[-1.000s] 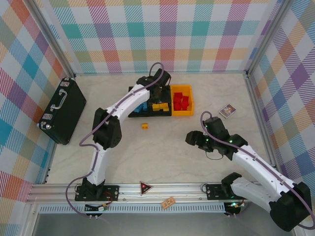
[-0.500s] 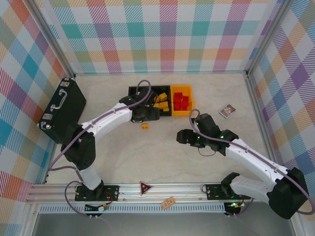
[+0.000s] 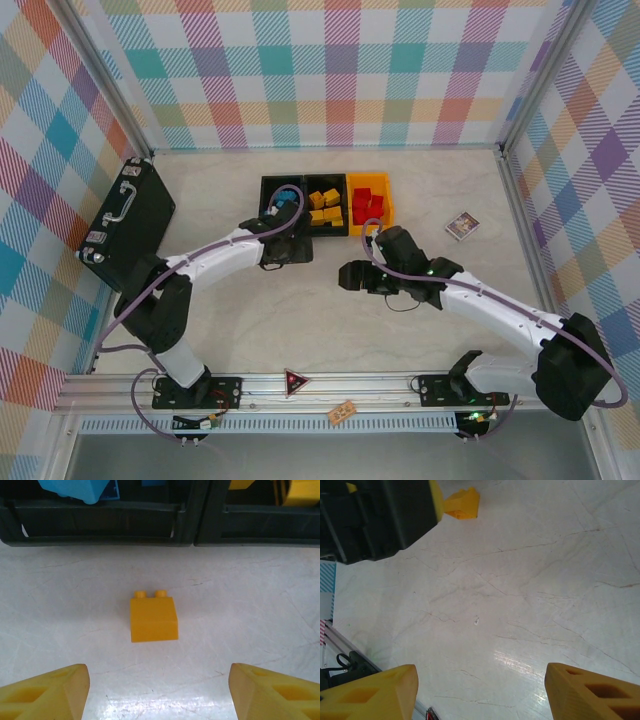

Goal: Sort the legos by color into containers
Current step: Pick up the lego from the center of the table.

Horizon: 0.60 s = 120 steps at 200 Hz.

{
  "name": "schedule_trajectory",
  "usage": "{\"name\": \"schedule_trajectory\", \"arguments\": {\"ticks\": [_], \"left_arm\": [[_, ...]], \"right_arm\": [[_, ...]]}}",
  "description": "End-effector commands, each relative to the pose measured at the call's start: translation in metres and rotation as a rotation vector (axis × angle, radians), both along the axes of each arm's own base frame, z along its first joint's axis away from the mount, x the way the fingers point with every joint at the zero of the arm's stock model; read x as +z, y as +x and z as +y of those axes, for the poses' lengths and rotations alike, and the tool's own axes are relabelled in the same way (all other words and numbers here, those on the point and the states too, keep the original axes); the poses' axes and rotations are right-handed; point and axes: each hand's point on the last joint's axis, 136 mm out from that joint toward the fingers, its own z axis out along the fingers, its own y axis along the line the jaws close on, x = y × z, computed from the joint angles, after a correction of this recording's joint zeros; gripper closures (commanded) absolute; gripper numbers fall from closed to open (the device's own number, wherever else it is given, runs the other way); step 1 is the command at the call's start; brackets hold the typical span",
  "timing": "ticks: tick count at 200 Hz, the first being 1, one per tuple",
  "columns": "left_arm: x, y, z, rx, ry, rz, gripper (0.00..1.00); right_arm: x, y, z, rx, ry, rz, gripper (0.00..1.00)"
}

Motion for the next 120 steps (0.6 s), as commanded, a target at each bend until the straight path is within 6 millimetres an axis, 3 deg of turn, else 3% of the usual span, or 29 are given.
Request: {"name": "schedule_trajectory", "arguments": {"ticks": [1,55,120], "left_arm": [[-0.014,0.007,0.002,0.015,0.032,-0.014,0.28],[-0.037,0.019,0.006,0.033,0.089,0.017,0.34],[-0.048,0.028,0.001,0.018,0.094,0.035,0.47]], "right_arm": [[0.013,0.003,0.006,0.011,0.024,-0.035,0.33],[0.009,-0.001,-0.001,-0.003,0.006,-0.028,0.33],[0.002,-0.003,-0.006,-0.016,-0.012,-0.017,0.33]]}}
